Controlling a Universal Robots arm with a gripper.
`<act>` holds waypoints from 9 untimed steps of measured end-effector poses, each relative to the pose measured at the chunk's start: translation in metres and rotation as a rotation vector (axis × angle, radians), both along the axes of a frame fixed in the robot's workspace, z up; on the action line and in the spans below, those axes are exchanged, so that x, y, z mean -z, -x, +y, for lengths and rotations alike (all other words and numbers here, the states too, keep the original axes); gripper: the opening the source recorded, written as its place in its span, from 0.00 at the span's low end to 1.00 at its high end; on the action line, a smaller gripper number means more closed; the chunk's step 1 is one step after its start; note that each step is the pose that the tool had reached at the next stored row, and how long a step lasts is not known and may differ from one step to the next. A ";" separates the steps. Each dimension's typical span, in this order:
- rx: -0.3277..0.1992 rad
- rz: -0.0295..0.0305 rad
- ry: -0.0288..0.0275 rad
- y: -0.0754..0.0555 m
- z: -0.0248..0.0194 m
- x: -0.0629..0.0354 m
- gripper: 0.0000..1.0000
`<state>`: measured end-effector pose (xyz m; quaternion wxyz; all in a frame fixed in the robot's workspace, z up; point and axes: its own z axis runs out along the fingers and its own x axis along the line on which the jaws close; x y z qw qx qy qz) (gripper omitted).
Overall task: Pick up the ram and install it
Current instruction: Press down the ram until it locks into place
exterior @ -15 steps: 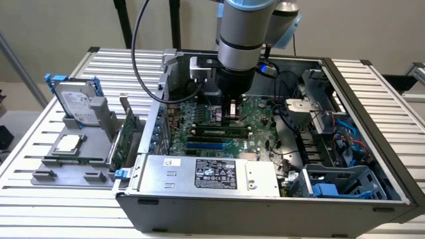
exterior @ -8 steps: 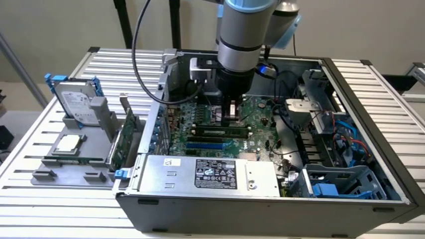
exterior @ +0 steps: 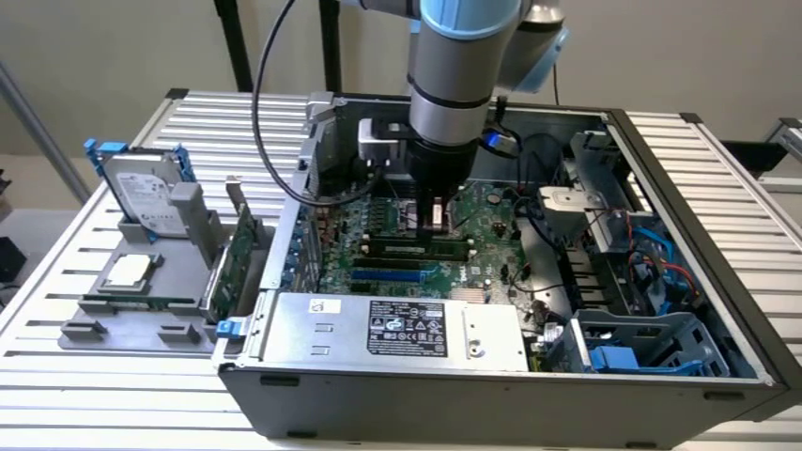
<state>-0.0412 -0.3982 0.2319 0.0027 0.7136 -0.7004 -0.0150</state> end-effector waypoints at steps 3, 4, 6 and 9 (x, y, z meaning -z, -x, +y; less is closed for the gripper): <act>0.000 0.0002 0.0013 0.000 -0.0001 0.0046 0.00; 0.000 0.0001 0.0013 0.000 -0.0002 0.0059 0.00; 0.000 -0.0003 0.0006 0.000 -0.0001 0.0076 0.00; 0.000 -0.0010 -0.0009 0.000 0.0003 0.0043 0.00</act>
